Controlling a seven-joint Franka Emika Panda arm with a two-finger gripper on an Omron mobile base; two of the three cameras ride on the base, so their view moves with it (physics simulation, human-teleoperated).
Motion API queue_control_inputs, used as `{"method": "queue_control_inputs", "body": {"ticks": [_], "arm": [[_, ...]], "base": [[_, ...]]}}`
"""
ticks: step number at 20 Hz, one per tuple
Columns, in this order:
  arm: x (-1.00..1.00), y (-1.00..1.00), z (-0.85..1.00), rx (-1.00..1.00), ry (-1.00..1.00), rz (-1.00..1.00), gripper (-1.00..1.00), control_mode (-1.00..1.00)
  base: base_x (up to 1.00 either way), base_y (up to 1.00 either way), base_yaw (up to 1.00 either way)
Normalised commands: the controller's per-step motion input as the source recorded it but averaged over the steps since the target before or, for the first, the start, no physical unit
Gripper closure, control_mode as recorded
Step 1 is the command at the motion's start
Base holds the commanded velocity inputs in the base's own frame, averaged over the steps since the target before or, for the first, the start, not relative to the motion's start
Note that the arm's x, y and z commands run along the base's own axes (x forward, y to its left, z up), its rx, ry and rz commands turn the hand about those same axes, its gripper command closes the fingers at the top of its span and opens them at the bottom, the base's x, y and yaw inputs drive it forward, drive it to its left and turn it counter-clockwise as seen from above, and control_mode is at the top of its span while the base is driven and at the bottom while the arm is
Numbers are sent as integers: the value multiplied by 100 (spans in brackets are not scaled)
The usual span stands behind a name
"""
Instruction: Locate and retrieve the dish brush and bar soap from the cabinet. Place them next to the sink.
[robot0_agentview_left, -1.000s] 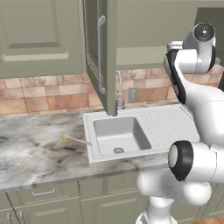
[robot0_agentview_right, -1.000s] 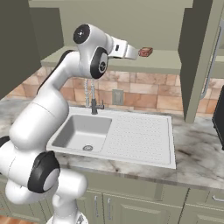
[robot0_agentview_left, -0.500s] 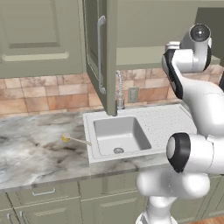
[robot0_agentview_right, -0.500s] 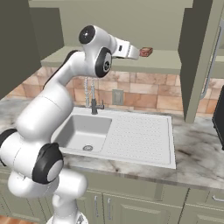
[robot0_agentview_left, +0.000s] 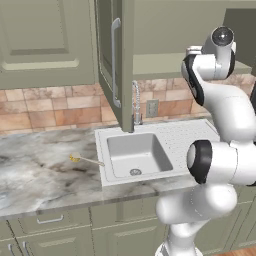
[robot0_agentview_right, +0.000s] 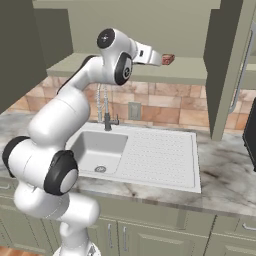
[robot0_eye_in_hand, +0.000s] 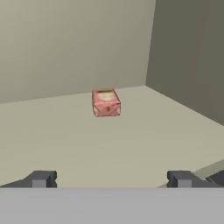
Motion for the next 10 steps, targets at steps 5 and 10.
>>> {"method": "queue_control_inputs", "body": {"ticks": [5,10], "arm": [[23,-18,0,0,3,0,-100,-100],[31,-18,0,0,6,1,-100,-100]], "base": [[0,0,0],[0,0,0]]}}
